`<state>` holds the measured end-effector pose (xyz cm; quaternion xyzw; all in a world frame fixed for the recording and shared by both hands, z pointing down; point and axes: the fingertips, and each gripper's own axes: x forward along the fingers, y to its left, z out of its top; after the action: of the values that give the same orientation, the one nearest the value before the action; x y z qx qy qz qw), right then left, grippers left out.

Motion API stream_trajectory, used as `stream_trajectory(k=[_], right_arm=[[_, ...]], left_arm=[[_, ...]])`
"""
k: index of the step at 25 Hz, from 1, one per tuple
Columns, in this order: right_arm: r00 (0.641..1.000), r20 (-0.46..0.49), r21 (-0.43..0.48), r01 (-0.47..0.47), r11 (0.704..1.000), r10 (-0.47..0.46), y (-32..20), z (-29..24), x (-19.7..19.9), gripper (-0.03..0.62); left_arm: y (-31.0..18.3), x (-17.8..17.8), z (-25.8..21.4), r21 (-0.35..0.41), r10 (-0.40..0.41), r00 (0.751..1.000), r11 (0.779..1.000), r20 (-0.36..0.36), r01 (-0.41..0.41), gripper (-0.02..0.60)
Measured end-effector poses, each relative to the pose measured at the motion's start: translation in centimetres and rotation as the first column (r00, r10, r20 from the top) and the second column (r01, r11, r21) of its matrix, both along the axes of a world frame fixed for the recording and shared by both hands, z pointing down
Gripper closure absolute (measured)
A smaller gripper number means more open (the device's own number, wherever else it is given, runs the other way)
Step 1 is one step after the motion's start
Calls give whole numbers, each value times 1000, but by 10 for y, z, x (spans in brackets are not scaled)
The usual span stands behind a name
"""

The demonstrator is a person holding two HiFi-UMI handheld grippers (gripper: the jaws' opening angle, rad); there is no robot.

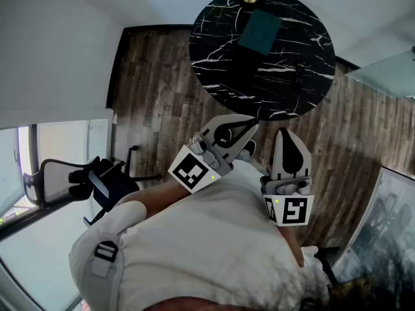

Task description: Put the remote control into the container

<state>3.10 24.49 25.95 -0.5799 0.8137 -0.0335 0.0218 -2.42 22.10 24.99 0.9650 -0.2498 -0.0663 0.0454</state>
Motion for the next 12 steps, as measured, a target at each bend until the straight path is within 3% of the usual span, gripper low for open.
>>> stream_trajectory(k=[12], right_arm=[[997,72,8,-41,999,40,7,2,25,586]], left_arm=[[8,18,4,-7,21,1000,1000,11,-21,575]])
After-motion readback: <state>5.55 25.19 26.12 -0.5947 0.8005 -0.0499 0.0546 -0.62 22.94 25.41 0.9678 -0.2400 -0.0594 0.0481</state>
